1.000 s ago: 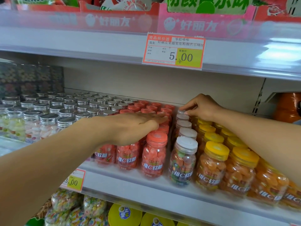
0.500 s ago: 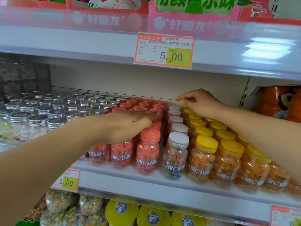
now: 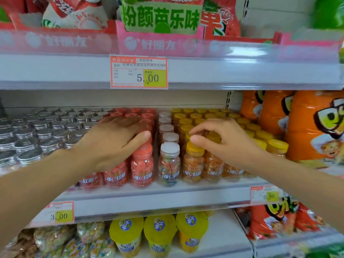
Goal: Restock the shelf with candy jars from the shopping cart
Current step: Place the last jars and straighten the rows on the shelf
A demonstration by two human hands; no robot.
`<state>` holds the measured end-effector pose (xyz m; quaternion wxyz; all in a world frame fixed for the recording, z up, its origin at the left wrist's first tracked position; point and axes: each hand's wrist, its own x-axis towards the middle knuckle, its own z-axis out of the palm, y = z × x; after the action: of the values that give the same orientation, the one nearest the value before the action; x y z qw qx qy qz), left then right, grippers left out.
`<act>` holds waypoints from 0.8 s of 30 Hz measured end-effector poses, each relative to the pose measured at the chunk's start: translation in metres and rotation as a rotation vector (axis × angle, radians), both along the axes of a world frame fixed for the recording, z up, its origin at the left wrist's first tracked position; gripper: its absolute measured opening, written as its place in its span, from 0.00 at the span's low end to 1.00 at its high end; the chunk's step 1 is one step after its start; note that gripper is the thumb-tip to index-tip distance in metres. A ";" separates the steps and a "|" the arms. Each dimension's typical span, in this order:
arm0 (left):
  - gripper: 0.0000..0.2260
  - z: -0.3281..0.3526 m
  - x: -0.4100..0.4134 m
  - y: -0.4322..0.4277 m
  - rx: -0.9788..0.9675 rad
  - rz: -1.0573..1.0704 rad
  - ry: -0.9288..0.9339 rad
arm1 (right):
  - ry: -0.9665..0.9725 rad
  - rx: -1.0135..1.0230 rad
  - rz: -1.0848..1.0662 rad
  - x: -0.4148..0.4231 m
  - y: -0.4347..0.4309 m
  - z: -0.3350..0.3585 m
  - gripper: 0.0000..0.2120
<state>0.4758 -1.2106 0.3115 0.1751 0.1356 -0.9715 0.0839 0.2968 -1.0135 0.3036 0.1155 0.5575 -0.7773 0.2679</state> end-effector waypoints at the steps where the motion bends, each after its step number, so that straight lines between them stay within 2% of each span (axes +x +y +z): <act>1: 0.39 0.001 0.000 -0.001 -0.033 -0.018 0.011 | 0.034 0.015 -0.021 0.002 0.003 -0.001 0.19; 3: 0.38 0.001 0.000 -0.003 -0.072 -0.052 0.035 | 0.076 0.033 -0.048 0.005 0.005 -0.001 0.23; 6: 0.36 -0.002 0.001 -0.003 -0.058 -0.066 0.061 | 0.151 0.049 -0.052 0.006 0.005 -0.001 0.20; 8: 0.35 -0.005 0.001 -0.001 -0.045 -0.086 0.079 | 0.116 0.041 -0.054 0.006 0.006 -0.001 0.17; 14: 0.31 -0.011 -0.011 0.024 0.015 -0.196 0.133 | 0.041 0.027 -0.036 0.006 0.010 -0.002 0.16; 17: 0.30 -0.007 -0.021 0.041 0.056 -0.223 0.149 | 0.011 0.009 -0.033 0.004 0.019 0.004 0.20; 20: 0.29 -0.006 -0.032 0.054 0.039 -0.277 0.117 | 0.135 -0.005 -0.117 -0.006 0.033 0.004 0.20; 24: 0.27 -0.012 -0.047 0.063 0.014 -0.277 0.061 | 0.199 0.044 -0.166 -0.013 0.042 -0.003 0.19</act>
<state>0.4288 -1.1473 0.2996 0.2135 0.0038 -0.9757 0.0482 0.2835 -0.9715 0.3005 0.2017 0.5174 -0.8112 0.1836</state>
